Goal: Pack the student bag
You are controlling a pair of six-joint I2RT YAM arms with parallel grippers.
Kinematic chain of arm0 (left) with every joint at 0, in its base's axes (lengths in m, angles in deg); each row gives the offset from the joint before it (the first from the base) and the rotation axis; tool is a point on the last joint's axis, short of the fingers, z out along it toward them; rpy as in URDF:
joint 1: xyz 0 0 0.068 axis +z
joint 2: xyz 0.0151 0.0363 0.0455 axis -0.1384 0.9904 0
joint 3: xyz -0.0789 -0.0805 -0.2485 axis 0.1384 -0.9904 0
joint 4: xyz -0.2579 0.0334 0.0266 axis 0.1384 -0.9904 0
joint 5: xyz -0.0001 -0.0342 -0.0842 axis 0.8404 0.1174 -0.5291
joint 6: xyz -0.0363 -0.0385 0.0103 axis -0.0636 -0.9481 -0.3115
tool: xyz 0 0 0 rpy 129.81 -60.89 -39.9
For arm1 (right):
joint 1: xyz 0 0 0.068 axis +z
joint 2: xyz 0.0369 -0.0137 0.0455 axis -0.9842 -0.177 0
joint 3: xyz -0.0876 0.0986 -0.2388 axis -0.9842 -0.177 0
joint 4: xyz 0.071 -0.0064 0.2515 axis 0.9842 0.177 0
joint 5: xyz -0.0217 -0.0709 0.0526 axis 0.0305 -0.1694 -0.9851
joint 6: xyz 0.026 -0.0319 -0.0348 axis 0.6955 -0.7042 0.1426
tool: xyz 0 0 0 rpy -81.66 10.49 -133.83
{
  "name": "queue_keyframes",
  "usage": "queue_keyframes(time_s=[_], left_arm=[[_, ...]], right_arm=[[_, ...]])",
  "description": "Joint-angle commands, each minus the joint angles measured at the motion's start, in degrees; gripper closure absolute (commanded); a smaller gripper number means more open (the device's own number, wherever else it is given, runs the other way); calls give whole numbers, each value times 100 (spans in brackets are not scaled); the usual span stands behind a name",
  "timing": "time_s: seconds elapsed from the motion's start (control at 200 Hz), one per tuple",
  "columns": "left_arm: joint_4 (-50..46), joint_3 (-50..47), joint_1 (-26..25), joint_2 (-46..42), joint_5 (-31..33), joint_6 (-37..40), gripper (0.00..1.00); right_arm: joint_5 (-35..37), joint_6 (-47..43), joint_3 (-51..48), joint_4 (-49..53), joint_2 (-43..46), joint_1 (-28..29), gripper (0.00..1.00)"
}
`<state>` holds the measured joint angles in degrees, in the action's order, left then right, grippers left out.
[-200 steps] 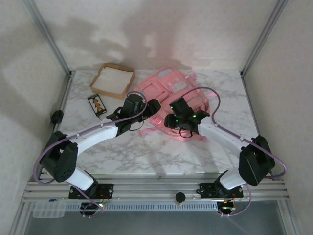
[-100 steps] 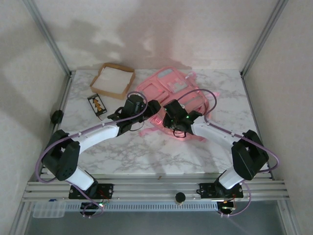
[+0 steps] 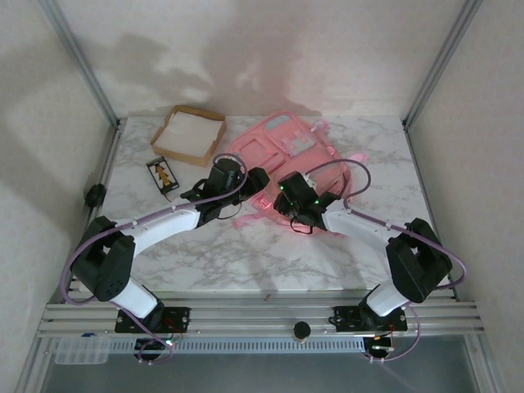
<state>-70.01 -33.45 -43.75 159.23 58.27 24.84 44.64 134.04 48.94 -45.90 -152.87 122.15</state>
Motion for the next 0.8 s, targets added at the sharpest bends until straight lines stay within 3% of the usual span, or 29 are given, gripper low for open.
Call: queue_keyframes(time_s=[0.0, 0.32, 0.496, 0.561, 0.791], left_arm=[[-2, 65, -7, 27, 105, 7, 38], [61, 46, -68, 105, 86, -99, 38], [139, 199, -191, 307, -196, -1032, 37], [429, 205, -289, 451, -173, -1307, 37], [925, 803, -507, 1329, -450, -1711, 50]], right_arm=[[254, 592, -207, -2, 80, -154, 65], [268, 395, -160, -101, 108, -227, 79], [126, -207, -218, 194, 301, -229, 95], [46, -367, -347, 143, 463, -383, 97], [-385, -781, -551, 98, 699, -586, 98]])
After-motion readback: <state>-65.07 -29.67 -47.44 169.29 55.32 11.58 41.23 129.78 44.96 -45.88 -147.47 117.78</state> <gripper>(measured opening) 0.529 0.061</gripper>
